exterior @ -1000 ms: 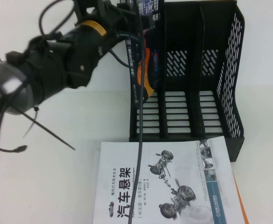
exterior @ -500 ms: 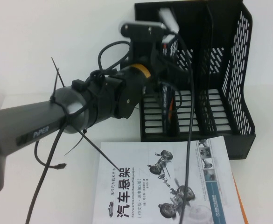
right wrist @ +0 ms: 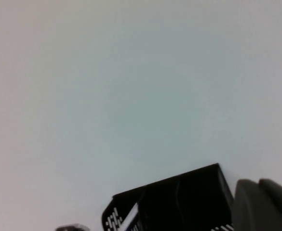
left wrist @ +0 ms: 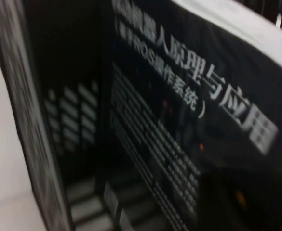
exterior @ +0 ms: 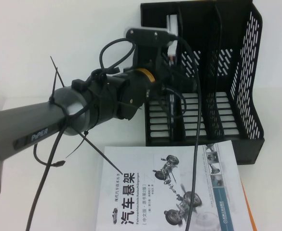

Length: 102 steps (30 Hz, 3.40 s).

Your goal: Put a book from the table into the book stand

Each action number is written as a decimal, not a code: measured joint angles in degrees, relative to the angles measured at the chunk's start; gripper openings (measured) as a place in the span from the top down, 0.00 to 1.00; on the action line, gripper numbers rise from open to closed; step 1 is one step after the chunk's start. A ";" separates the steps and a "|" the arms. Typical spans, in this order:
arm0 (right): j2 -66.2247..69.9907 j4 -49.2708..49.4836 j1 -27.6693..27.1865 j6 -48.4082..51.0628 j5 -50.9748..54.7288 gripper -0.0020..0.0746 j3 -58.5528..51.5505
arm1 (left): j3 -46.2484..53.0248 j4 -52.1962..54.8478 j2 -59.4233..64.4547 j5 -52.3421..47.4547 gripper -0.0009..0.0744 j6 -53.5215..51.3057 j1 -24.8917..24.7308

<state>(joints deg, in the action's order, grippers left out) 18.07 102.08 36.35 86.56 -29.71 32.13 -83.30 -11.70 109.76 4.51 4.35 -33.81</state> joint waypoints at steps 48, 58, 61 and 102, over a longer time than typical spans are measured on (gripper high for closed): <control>19.21 -21.81 0.00 -0.10 44.54 0.97 -9.25 | 0.00 29.37 -54.15 -64.70 0.99 10.34 8.87; 29.11 -66.26 0.00 -42.14 55.34 0.97 -9.25 | 0.12 27.60 -56.64 -65.56 0.99 10.62 8.87; 29.00 -84.87 0.00 -61.67 54.90 0.97 -9.25 | 3.44 29.66 -59.45 -61.38 0.99 14.09 8.87; -15.83 -137.42 0.00 -142.16 71.37 0.97 -14.98 | 54.14 34.30 -82.24 -23.07 0.99 22.73 8.87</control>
<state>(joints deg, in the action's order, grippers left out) 2.24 -35.33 36.35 -55.60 41.65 17.15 -29.17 22.60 27.52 -18.56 27.08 -24.94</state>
